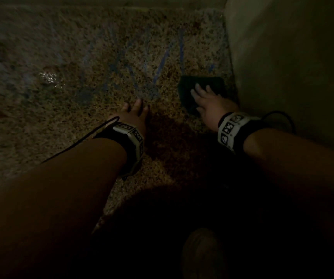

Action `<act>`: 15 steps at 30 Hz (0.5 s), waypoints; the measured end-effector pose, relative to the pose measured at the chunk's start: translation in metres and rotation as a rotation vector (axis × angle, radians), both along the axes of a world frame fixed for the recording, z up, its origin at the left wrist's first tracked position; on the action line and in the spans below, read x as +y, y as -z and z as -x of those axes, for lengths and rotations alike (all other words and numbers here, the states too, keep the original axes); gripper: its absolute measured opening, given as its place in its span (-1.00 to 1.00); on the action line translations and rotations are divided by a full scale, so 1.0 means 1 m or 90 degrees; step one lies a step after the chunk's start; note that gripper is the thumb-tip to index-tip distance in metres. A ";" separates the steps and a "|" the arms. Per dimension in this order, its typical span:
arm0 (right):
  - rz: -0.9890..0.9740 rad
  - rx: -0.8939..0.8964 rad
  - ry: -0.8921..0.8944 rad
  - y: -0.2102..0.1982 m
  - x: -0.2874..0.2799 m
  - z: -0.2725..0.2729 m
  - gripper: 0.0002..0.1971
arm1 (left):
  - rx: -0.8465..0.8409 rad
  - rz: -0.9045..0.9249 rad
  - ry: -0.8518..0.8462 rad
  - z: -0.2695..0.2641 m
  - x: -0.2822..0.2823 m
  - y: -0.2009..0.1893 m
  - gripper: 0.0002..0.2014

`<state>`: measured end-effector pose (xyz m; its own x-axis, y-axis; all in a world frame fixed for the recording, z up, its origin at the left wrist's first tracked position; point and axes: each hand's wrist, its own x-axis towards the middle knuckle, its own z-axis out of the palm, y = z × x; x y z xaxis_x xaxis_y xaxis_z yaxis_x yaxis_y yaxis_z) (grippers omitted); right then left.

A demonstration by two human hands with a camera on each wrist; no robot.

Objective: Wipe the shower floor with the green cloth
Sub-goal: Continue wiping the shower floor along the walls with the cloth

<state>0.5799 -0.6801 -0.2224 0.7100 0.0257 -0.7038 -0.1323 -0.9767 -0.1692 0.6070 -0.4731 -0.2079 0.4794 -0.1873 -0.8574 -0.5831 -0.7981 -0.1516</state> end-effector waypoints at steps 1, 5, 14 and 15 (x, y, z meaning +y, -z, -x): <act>0.015 0.002 0.002 0.000 0.003 -0.012 -0.44 | -0.001 0.000 -0.002 0.000 0.000 0.000 -0.05; 0.049 0.014 0.035 0.001 0.013 -0.038 -0.39 | 0.009 -0.009 -0.012 -0.001 -0.002 0.001 -0.02; 0.022 0.059 -0.088 -0.002 0.027 0.017 -0.42 | 0.047 0.033 -0.044 -0.006 0.006 0.007 -0.10; 0.019 0.048 -0.089 0.000 0.028 0.022 -0.42 | 0.046 0.039 -0.042 -0.006 0.008 0.008 -0.11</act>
<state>0.5575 -0.6519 -0.2223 0.6464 0.0985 -0.7566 -0.0064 -0.9909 -0.1344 0.6128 -0.4654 -0.2157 0.4301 -0.2100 -0.8780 -0.5365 -0.8417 -0.0614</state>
